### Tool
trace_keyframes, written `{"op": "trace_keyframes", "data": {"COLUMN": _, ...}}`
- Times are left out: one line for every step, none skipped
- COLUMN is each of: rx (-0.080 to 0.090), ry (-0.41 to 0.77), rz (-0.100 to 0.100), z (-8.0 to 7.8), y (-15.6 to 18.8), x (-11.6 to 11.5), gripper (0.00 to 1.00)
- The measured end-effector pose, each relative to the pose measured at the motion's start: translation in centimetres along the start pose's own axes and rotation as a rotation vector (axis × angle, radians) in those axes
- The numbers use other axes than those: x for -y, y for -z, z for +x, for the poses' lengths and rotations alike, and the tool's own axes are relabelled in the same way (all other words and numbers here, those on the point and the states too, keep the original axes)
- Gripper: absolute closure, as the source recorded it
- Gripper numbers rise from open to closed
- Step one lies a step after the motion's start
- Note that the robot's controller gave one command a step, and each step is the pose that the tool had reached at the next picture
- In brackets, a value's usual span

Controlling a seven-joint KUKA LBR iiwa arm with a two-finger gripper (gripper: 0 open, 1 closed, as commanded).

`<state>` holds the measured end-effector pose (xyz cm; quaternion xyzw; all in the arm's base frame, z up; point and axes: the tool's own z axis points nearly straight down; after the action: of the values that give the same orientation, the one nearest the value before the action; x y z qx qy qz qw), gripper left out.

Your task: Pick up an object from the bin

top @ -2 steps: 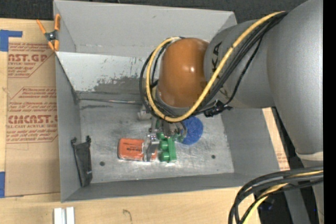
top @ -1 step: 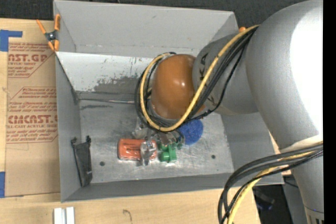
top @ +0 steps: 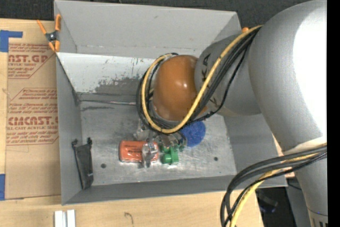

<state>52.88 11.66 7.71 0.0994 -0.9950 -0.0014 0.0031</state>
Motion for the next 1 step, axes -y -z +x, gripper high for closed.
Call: {"op": "trace_keyframes", "data": {"rx": 0.001, "ry": -0.001, "rz": 0.0, "z": 0.09, "y": 0.19, "x": 0.01, "gripper": 1.0}}
